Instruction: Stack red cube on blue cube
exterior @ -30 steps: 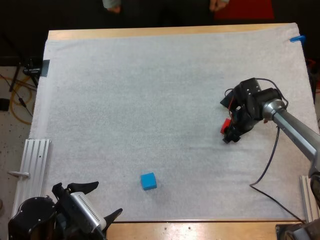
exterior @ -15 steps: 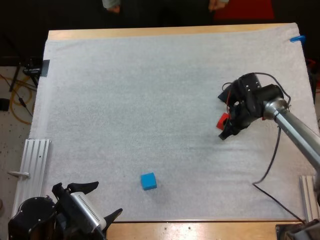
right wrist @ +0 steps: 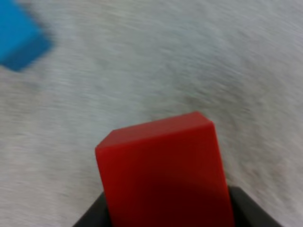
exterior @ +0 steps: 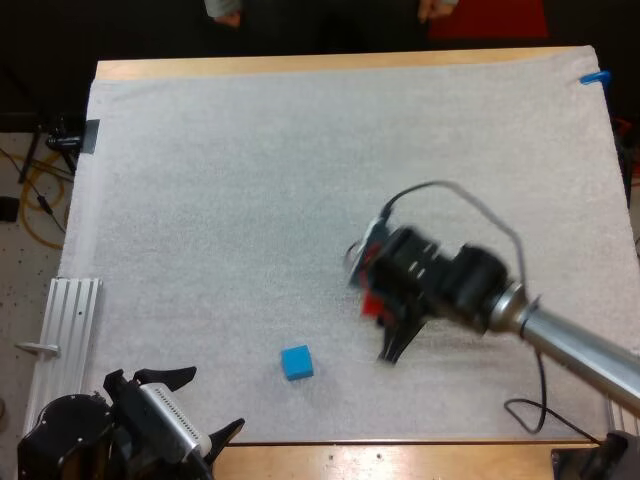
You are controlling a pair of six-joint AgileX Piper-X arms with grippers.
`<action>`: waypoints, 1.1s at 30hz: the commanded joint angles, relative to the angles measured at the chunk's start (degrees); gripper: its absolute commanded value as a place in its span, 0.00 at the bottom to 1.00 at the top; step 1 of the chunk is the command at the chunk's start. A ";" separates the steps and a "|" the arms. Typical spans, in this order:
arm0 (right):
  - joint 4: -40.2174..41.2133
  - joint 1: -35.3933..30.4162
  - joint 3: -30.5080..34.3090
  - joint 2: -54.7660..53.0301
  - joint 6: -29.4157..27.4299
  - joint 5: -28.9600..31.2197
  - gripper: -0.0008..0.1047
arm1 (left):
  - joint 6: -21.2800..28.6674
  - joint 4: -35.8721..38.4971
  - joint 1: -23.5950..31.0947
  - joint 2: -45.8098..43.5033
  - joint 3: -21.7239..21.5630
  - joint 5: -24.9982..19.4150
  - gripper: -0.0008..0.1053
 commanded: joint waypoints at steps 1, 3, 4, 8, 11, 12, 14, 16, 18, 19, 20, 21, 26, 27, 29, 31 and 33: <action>-0.48 3.26 -1.09 -0.15 1.41 0.32 0.01 | -0.75 1.39 -0.25 0.15 -0.37 0.41 0.73; -0.96 6.76 -2.03 1.01 3.14 0.41 0.01 | -0.75 2.74 -0.25 0.15 -0.37 -0.59 0.73; -0.85 7.21 -2.27 1.49 3.18 0.38 0.01 | -0.75 3.00 -0.25 0.15 -0.37 -0.60 0.73; -0.81 10.16 -5.89 6.03 3.61 0.38 0.01 | -0.75 3.95 -0.25 0.15 -0.37 -0.59 0.73; -0.32 11.29 -9.01 9.13 3.36 0.38 0.01 | -0.75 4.86 -0.25 0.15 -0.37 -0.59 0.73; 0.10 11.43 -10.34 10.55 3.02 0.25 0.01 | -0.75 4.93 -0.25 0.15 -0.37 -0.59 0.73; 0.67 11.72 -12.03 12.68 2.83 0.19 0.01 | -0.75 4.95 -0.25 0.15 -0.37 -0.59 0.73; 0.67 11.96 -13.16 14.29 2.85 0.19 0.01 | -0.75 4.95 -0.25 0.15 -0.37 -0.59 0.73; 0.67 12.31 -13.80 15.96 2.74 -0.01 0.01 | -0.75 4.95 -0.25 0.15 -0.37 -0.59 0.73; 0.67 12.45 -13.80 16.21 2.74 -0.01 0.01 | -0.75 4.95 -0.25 0.15 -0.37 -0.59 0.73; 0.50 12.77 -13.78 16.61 2.74 -0.01 0.01 | -0.75 4.95 -0.25 0.15 -0.37 -0.59 0.73; 0.13 13.23 -13.78 17.00 2.74 -0.01 0.01 | -0.75 4.95 -0.25 0.15 -0.37 -0.59 0.73; -2.98 14.72 -13.78 18.29 2.59 0.13 0.01 | -0.75 4.95 -0.25 0.15 -0.37 -0.59 0.73; -3.27 14.89 -13.78 18.79 2.59 0.13 0.01 | -0.75 4.95 -0.25 0.15 -0.37 -0.59 0.73; -3.56 15.04 -13.78 19.62 2.59 0.37 0.01 | -0.75 4.95 -0.25 0.15 -0.37 -0.59 0.73; -3.61 15.02 -13.78 20.61 2.70 0.39 0.01 | -0.75 4.95 -0.25 0.15 -0.37 -0.59 0.73; -3.61 15.02 -13.78 21.99 2.70 1.86 0.01 | -0.75 4.95 -0.25 0.15 -0.37 -0.59 0.73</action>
